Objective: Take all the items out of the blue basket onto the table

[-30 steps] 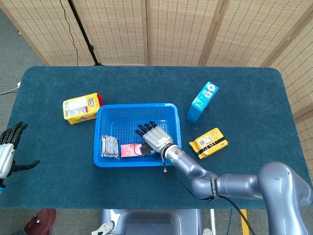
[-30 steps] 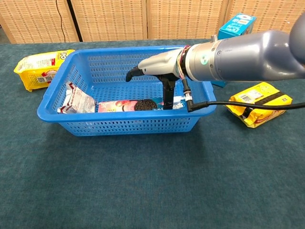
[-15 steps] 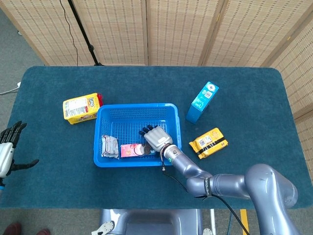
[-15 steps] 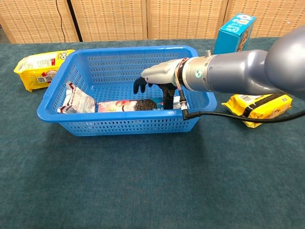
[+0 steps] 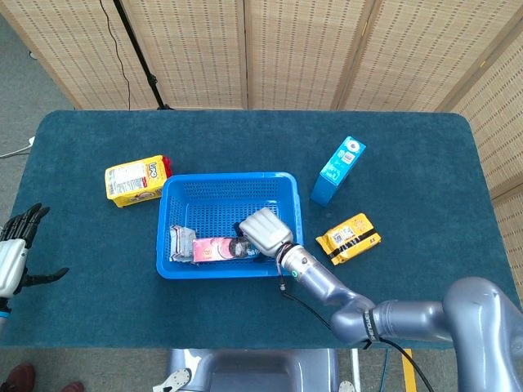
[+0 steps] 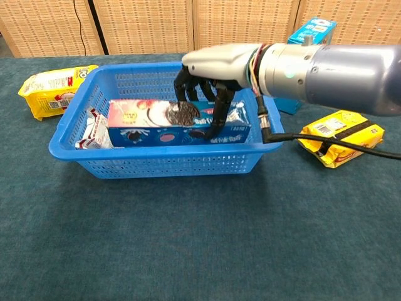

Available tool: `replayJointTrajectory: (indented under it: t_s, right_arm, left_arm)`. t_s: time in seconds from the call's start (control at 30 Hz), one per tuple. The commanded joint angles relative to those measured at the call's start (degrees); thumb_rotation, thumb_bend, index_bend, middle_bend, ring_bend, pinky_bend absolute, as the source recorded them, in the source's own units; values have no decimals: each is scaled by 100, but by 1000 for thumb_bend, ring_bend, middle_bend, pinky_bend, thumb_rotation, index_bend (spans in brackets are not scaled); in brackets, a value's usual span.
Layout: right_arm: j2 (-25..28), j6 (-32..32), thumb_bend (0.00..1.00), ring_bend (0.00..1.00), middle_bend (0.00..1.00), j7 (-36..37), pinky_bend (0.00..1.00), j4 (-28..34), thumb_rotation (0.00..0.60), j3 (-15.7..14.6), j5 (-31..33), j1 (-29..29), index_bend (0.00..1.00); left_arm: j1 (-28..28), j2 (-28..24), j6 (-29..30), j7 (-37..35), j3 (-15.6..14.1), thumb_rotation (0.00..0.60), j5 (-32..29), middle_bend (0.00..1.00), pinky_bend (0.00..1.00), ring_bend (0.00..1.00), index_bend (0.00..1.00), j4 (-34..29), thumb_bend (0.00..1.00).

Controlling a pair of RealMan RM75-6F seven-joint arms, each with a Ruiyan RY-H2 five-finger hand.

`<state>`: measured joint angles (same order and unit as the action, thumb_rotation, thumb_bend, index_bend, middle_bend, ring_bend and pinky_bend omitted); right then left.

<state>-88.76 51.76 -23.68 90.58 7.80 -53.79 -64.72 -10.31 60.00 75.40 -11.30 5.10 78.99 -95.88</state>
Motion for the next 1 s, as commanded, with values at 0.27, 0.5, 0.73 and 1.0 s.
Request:
replayJointTrajectory:
  t_s: [0.27, 0.5, 0.73, 1.0]
  right_arm:
    - [1415, 1412, 157, 620, 652, 231, 634, 1157, 600, 478, -939, 896, 593]
    - [2280, 1593, 156, 620, 652, 676, 634, 807, 600, 381, -729, 1649, 593]
    - [2576, 1334, 157, 620, 652, 1862, 634, 303, 600, -104, -977, 2462, 592]
    - [2484, 1298, 157, 606, 642, 2625, 619, 47, 600, -523, -1861, 2962, 575]
  left_arm:
    - [10, -33, 35, -155, -90, 600, 218, 0, 0, 0, 0, 5, 11]
    - [15, -62, 83, -268, -167, 600, 423, 0, 0, 0, 0, -20, 10]
    - [35, -104, 180, -335, -225, 600, 601, 0, 0, 0, 0, -111, 11]
    - [1, -206, 257, -313, -243, 600, 789, 0, 0, 0, 0, -315, 11]
